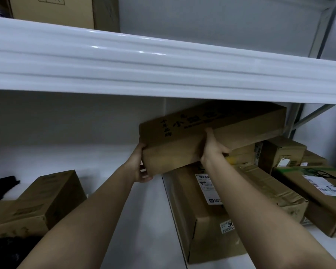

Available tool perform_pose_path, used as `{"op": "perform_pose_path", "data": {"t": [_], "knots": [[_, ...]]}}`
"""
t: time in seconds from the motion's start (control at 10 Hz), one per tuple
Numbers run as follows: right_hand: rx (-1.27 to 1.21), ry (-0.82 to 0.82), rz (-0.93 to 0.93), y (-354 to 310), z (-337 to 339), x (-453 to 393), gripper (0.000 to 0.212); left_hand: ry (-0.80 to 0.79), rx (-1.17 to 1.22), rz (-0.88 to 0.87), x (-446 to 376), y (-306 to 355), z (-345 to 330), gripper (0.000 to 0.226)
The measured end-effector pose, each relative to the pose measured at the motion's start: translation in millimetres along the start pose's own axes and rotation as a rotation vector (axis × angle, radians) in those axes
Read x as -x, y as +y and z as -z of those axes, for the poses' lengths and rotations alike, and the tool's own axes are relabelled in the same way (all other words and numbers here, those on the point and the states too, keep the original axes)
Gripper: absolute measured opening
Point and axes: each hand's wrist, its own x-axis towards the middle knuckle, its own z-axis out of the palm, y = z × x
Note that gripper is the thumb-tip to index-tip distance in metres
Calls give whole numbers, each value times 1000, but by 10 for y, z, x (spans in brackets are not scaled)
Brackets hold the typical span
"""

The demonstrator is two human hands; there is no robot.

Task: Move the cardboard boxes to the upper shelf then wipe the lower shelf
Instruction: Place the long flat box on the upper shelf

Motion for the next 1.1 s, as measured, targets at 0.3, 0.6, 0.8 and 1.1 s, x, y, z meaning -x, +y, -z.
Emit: {"op": "perform_pose_path", "data": {"t": [0.3, 0.6, 0.8, 1.1], "knots": [[-243, 92, 44, 16, 197, 402, 122, -178, 19, 18, 400, -28, 147, 65], [-215, 43, 115, 127, 501, 742, 115, -261, 63, 32, 703, -126, 279, 66], [-232, 45, 84, 278, 745, 1103, 115, -249, 59, 20, 995, -251, 322, 61], [-277, 2, 27, 473, 1393, 1504, 89, -173, 19, -90, 1469, -596, 224, 52]]}}
